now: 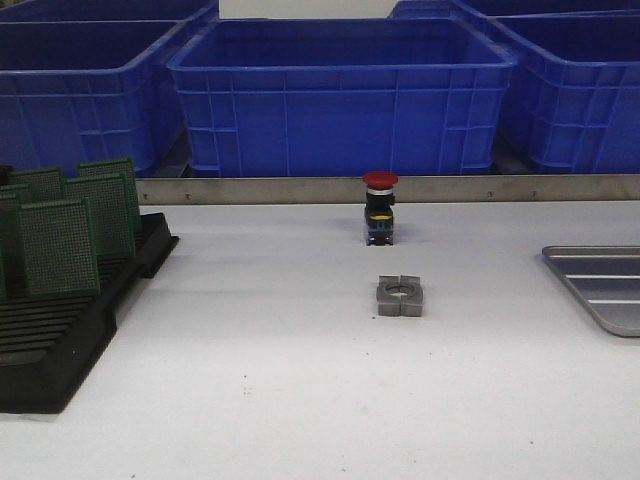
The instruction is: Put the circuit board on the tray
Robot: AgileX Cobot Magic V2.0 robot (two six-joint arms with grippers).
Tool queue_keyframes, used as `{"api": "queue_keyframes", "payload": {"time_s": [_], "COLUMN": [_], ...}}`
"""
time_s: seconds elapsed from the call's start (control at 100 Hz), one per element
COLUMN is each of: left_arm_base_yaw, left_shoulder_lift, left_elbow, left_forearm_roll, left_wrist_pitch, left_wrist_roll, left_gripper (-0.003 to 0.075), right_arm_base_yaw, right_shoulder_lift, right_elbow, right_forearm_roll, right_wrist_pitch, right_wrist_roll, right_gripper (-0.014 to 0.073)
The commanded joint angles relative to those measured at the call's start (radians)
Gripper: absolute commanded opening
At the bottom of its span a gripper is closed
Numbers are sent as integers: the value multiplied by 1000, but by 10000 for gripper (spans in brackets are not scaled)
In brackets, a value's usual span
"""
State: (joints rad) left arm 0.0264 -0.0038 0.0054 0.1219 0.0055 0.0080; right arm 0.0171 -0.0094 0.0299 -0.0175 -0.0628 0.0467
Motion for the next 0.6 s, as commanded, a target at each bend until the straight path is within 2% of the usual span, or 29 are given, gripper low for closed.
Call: {"api": "queue_keyframes", "payload": {"time_s": [0.0,0.39,0.59], "left_arm_base_yaw": [0,0,0], "left_shoulder_lift": [-33,-33,-13], "left_elbow": [39,20,-157], "left_forearm_roll": [-9,-9,-72], "left_wrist_pitch": [-76,-100,5], "left_wrist_roll": [-8,-8,-8], "left_gripper": [-19,-19,-19], "right_arm_base_yaw": [-4,-4,-4], "right_shoulder_lift": [-17,-17,-17], "right_elbow": [4,4,4], "right_forearm_roll": [0,0,0], "right_wrist_pitch": [-83,-83,-83], "right_wrist_roll": [1,1,1], "right_gripper": [-69,-69,-69]}}
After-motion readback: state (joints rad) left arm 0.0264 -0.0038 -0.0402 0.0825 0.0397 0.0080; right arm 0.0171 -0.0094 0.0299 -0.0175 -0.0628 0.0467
